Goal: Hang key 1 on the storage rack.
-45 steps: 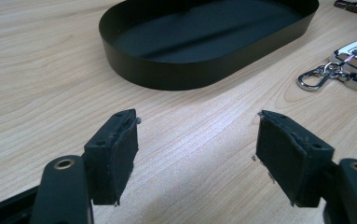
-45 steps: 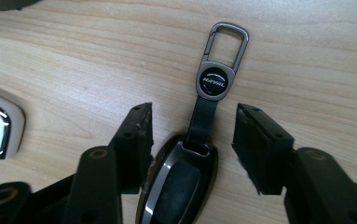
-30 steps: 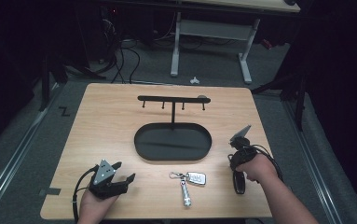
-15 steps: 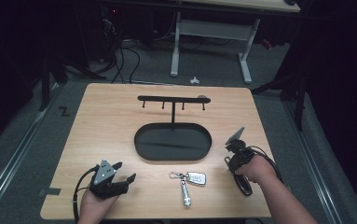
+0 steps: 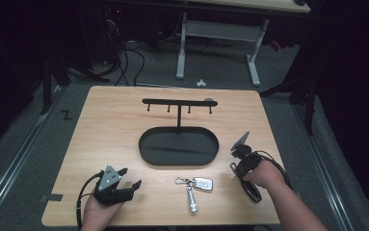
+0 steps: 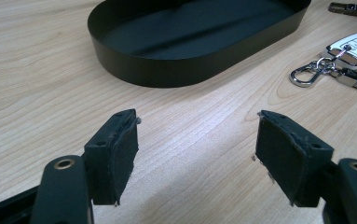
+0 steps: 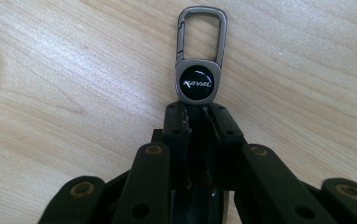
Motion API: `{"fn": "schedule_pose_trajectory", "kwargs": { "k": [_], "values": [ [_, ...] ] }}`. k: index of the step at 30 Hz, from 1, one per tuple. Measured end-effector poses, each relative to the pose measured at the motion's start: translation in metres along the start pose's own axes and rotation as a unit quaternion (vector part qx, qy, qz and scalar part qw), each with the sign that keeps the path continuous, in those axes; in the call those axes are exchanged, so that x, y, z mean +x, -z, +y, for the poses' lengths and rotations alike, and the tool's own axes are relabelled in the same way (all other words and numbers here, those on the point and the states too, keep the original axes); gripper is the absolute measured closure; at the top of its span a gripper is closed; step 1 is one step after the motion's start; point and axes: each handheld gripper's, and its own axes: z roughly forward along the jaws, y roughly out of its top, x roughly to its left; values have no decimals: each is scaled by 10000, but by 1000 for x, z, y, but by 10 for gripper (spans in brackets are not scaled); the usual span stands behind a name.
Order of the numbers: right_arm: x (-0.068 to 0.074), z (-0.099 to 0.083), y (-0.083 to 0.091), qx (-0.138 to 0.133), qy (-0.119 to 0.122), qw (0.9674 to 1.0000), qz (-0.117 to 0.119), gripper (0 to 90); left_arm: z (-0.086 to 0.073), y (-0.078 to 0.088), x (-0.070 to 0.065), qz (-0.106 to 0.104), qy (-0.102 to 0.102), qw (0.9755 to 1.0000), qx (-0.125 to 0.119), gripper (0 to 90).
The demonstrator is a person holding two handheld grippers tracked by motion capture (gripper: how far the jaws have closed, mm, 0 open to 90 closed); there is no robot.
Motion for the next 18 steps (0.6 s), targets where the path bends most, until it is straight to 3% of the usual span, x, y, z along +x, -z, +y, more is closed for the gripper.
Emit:
{"fn": "schedule_pose_trajectory", "kwargs": {
  "k": [9, 18],
  "values": [
    [0, -3, 0, -99, 193, 9998, 7, 799, 1, 0, -2, -19, -39, 10000, -28, 302],
    [3, -5, 7, -198, 143, 9997, -58, 805, 1, 3, -1, 89, -40, 9999, -136, 294]
  ]
}}
